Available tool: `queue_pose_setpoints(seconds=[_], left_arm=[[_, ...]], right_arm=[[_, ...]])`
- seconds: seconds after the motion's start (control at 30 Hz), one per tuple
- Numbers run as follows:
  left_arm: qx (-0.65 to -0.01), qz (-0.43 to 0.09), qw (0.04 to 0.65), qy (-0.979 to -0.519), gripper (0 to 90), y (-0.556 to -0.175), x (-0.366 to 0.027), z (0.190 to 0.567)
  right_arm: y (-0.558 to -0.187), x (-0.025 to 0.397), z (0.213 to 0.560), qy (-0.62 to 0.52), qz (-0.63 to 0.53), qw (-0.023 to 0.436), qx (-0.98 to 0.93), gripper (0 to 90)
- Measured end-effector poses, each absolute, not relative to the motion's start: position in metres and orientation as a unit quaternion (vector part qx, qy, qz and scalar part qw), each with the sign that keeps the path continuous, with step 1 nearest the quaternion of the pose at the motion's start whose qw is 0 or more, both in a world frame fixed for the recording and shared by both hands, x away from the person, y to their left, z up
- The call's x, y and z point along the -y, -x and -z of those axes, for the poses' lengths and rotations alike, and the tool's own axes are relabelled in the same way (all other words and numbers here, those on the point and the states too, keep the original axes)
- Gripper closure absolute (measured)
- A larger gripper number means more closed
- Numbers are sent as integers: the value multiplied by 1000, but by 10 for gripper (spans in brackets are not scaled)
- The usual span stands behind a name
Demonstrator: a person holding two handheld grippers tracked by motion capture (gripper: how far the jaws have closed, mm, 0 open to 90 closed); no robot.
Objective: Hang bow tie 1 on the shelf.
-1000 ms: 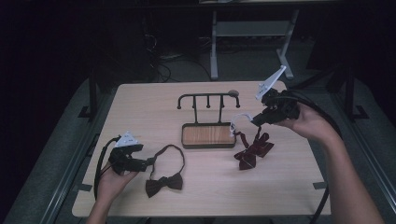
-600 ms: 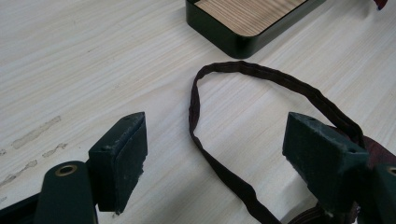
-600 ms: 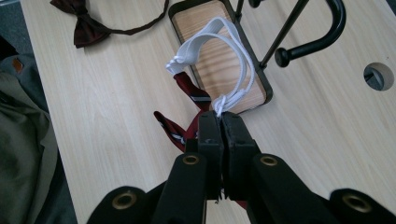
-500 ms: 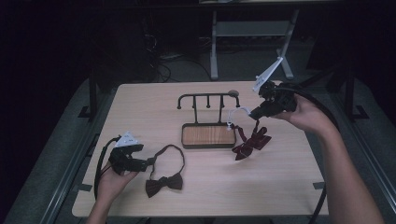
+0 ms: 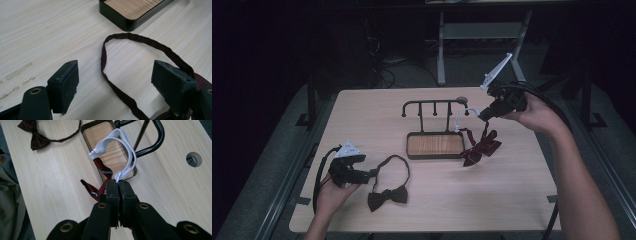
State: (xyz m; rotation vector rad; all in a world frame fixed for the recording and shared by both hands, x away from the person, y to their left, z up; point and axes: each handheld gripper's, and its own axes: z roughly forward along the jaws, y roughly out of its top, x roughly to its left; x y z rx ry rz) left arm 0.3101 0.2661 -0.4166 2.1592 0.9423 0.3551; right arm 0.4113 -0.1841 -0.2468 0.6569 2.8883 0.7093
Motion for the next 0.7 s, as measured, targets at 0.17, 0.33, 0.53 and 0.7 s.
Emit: queue_pose_setpoints(seconds=[0.17,0.33,0.53,0.7], left_arm=[[-367,-138,372,-841,219,-310,-265,417],[-367,-138,372,-841,219,-310,-265,417],[-369,-137,372,-840,219,-310,-266,417],[-370,-138,375,-838,219,-310,-266,416]], right_arm=[[-418,184,248,-223,-232,46,-946,871],[-427,185,249,-232,-227,47,-945,871],[-434,184,251,-237,-223,42,-945,871],[-443,183,257,-245,-218,41,-944,871]])
